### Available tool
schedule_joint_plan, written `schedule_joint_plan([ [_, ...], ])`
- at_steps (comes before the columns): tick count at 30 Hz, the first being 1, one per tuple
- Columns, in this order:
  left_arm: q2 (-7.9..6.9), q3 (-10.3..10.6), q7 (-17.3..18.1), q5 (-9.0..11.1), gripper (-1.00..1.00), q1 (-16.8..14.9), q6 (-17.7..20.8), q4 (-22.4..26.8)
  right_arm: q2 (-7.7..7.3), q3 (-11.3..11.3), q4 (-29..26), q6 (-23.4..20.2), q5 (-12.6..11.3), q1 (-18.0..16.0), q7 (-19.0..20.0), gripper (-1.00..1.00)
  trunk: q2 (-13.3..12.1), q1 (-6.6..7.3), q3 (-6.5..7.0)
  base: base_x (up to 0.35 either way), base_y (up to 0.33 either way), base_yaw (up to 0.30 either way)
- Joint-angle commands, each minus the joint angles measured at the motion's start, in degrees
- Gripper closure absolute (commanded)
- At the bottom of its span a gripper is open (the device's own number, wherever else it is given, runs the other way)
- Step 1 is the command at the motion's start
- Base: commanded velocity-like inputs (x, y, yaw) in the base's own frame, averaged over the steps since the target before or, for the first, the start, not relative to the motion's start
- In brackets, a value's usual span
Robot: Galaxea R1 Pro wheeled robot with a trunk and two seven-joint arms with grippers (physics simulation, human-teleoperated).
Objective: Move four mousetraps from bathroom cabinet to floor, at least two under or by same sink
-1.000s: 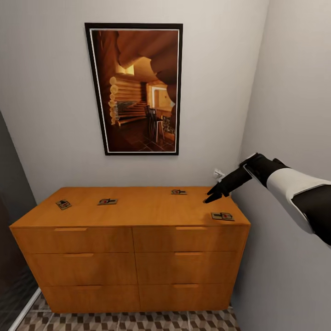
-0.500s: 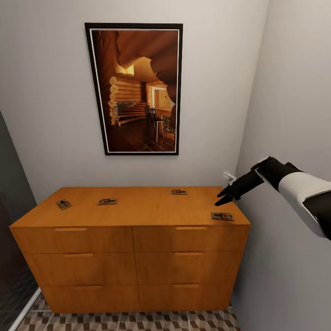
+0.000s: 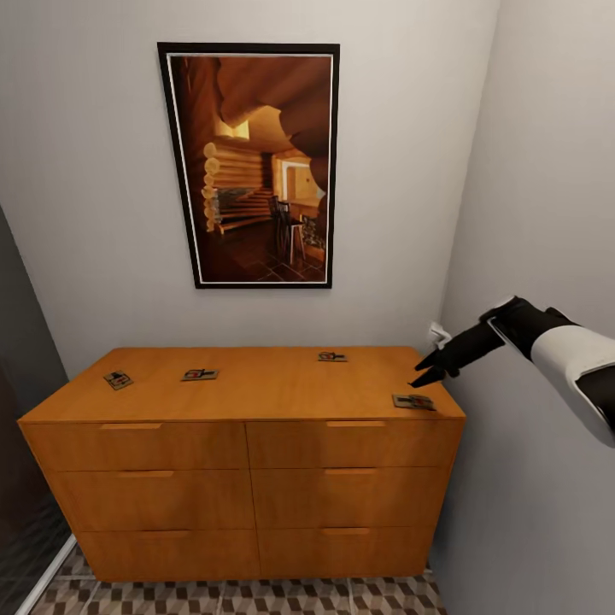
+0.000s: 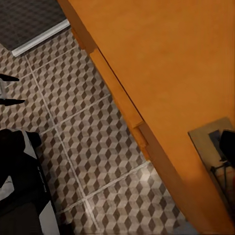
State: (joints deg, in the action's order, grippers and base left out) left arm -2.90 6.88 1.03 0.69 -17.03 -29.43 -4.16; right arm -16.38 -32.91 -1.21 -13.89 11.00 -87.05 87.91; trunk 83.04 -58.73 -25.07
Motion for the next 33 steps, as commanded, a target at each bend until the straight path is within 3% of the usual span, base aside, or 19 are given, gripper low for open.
schedule_joint_plan([
  [1,0.00,0.2,0.1,0.1,-1.00,-0.1,-0.4,-0.2,-0.39,0.5,-0.1,0.0,0.6,0.1,0.2,-1.00,0.0,0.00,-0.06,0.000,0.000,0.000],
  [10,0.00,0.2,0.1,0.1,-1.00,-0.1,-0.4,-0.2,-1.29,0.6,-0.1,1.3,0.7,0.3,0.2,-1.00,0.0,0.00,-0.06,0.000,0.000,0.000],
  [16,0.00,0.2,0.1,0.1,-1.00,-0.1,-0.4,-0.2,-2.78,0.5,-0.1,1.4,0.7,0.3,0.2,-1.00,0.0,0.00,-0.06,0.000,0.000,0.000],
  [24,0.00,0.2,0.1,0.1,-1.00,-0.1,-0.4,-0.2,-3.09,0.6,-0.1,2.7,0.7,0.3,0.2,-1.00,0.0,0.00,-0.06,0.009,0.000,0.000],
  [33,0.00,0.2,0.1,0.1,-1.00,-0.1,-0.4,-0.2,-3.06,0.5,-0.1,3.3,0.7,0.3,0.2,-1.00,0.0,0.00,-0.06,0.194,0.000,0.000],
])
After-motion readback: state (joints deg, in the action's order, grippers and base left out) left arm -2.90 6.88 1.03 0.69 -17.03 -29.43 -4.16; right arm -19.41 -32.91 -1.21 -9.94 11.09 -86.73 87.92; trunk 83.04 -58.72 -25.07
